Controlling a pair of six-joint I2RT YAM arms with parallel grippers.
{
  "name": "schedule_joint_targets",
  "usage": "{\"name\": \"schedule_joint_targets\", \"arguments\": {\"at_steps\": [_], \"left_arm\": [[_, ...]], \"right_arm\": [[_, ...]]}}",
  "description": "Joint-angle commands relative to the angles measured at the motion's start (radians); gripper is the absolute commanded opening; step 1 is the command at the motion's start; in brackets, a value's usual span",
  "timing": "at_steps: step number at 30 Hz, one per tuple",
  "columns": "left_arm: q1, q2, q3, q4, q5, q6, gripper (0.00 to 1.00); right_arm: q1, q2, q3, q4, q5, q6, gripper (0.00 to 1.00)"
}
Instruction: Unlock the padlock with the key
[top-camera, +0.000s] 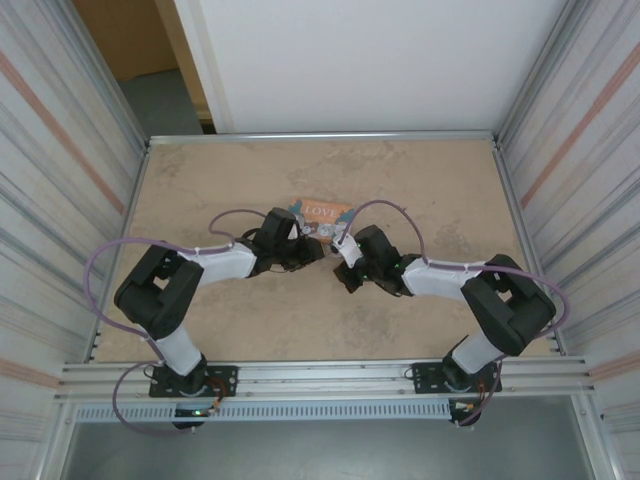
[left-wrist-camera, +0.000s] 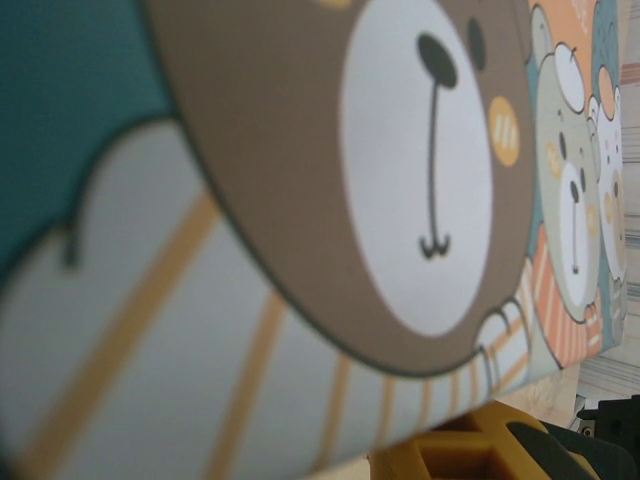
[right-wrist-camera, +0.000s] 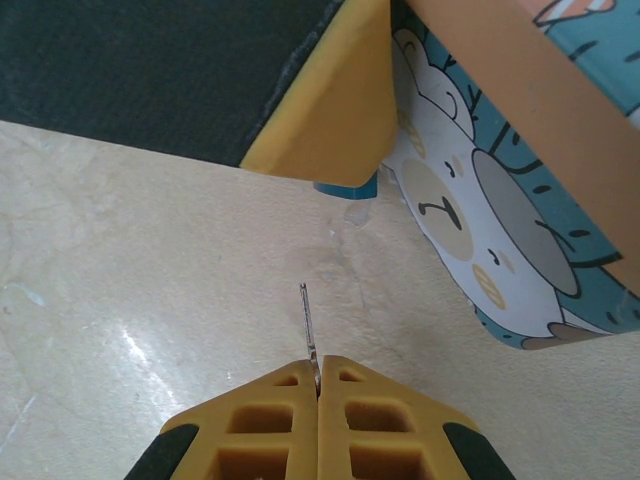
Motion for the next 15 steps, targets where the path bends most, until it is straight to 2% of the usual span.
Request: {"name": "schedule_joint_targets", "arguments": {"at_steps": [1,15], "left_arm": [[-0.006,-0.033,0.036,0.045,0.031,-0.022,0.18],[-0.01,-0.028,0.042,0.047,0.035,-0.04,0.15]], "right_arm": [[0.012,0.02,0.014,0.036,0.027,-0.013,0.0],[0.02,0.061,0.028,0.094,0.078,0.0,0.0]]}}
